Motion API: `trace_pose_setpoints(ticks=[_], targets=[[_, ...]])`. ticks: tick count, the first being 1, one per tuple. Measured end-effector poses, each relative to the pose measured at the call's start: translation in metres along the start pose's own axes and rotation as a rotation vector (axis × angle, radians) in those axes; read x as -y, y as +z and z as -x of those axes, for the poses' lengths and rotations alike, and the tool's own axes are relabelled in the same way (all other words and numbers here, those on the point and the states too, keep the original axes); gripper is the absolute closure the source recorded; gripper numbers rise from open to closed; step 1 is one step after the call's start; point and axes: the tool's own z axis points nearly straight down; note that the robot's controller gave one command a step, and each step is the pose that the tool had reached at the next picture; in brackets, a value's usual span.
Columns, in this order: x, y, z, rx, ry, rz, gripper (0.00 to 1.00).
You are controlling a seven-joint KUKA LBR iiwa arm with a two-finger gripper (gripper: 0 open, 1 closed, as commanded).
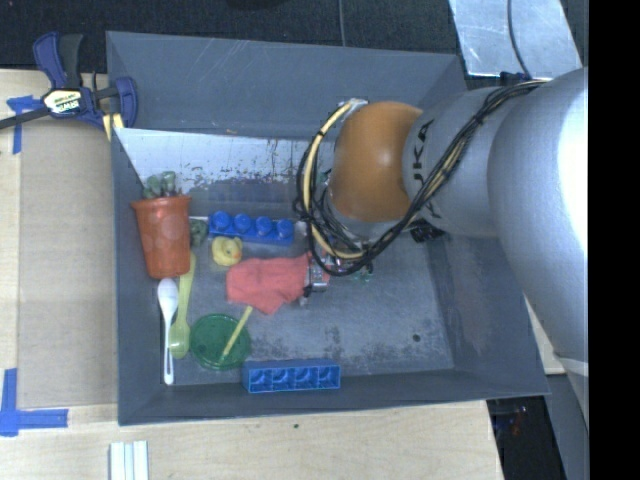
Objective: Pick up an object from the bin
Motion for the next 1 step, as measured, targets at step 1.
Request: trace_pose_setpoints(ticks=[1], targets=[[-0.0206,-0.0001,-0.0035,0.006,-0.029,0.000,1.00]])
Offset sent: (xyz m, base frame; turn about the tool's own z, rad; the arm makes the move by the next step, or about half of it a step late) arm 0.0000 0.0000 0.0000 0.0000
